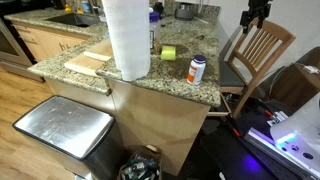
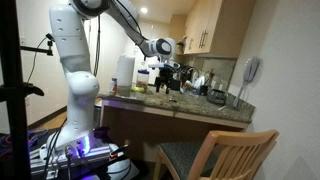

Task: Move the white object from the top of the clear container and put it on the countertop

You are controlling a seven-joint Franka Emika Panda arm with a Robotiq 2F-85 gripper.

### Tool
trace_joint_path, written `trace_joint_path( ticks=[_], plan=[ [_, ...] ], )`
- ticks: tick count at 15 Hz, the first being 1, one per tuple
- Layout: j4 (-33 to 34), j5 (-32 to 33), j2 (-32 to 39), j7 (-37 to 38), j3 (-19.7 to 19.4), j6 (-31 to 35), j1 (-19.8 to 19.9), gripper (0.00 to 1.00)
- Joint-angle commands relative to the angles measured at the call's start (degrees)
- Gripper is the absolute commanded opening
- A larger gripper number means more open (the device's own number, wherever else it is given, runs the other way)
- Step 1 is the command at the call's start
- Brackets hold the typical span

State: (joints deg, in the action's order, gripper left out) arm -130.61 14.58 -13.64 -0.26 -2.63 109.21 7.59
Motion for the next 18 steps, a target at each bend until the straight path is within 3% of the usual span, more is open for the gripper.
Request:
trace_joint_path(
  ticks=[1, 3, 8, 12, 13, 15, 16, 18],
  plan=[
    [0.1, 0.1, 0.0, 0.1, -0.7, -0.1, -0.8, 1.0],
    [-1.0, 0.1, -0.3, -3.9, -1.4, 4.6, -1.2, 1.0],
    [-4.5, -4.0, -0.1, -11.8, -3.5, 25.2, -2.3, 1.0],
    [-7.2, -15.5, 0.7, -23.5, -6.0, 38.0, -5.7, 1.0],
    [-4.5, -19.0, -7.4, -28.5, -7.3, 29.3, -6.4, 1.0],
    [-2.9, -22.4, -8.9, -33.1, -9.6, 27.3, -6.8, 1.0],
    [-3.7, -19.9, -4.0, -28.5, -7.5, 32.2, -6.6, 1.0],
    [-3.4, -20.0, -6.9, -29.0, -8.4, 30.6, -6.8, 1.0]
  ],
)
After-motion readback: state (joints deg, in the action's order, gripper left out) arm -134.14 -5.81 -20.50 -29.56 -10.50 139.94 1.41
